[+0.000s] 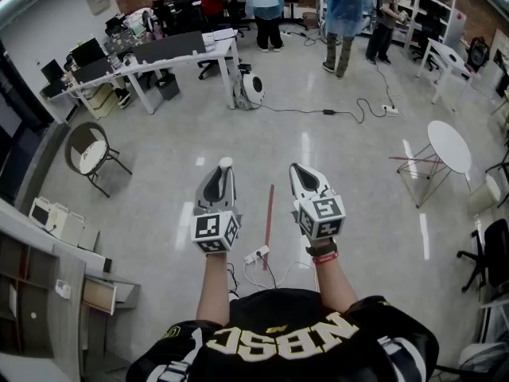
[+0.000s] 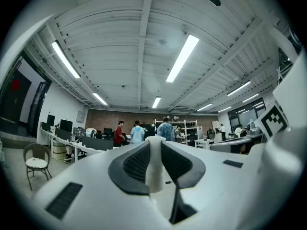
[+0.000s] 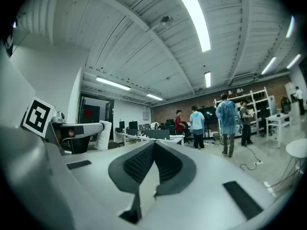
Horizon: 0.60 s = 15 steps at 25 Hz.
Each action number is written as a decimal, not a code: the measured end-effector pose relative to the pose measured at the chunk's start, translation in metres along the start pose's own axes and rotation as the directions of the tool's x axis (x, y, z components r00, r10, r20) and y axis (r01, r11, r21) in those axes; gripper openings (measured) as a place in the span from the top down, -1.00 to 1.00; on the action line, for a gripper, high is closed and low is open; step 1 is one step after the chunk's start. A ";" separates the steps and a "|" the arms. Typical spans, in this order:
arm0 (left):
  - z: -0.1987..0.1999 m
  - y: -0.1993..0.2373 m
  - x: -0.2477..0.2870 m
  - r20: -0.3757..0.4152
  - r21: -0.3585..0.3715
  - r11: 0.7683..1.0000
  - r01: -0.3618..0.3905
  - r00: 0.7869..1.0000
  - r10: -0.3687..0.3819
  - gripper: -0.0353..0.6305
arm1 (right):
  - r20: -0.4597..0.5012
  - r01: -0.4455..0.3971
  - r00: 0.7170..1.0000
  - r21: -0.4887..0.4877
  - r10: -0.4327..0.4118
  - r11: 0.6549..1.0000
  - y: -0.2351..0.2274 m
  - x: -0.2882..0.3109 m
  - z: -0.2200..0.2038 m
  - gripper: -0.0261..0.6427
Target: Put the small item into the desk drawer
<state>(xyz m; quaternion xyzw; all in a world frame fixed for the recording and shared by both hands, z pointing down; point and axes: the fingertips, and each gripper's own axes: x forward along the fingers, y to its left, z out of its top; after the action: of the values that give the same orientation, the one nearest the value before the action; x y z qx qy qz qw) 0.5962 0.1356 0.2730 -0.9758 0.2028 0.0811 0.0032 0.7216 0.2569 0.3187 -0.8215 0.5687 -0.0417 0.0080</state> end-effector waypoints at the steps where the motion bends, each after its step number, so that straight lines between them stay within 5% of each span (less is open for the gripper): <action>1: -0.001 -0.002 -0.002 -0.001 -0.001 1.000 -0.007 1.000 0.007 0.63 | -0.005 -0.008 1.000 0.006 0.008 1.000 0.000 -0.001 -0.004 0.90; 15: -0.007 0.020 -0.062 -0.038 0.026 0.985 -0.173 0.984 0.174 0.63 | 0.002 -0.212 0.977 0.096 0.213 0.973 0.051 0.006 -0.034 0.90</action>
<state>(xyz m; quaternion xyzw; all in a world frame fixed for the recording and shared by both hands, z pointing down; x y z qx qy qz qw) 0.5331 0.1411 0.2904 -0.9558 0.2878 0.0594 0.0031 0.6739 0.2341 0.3503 -0.7546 0.6505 -0.0712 0.0492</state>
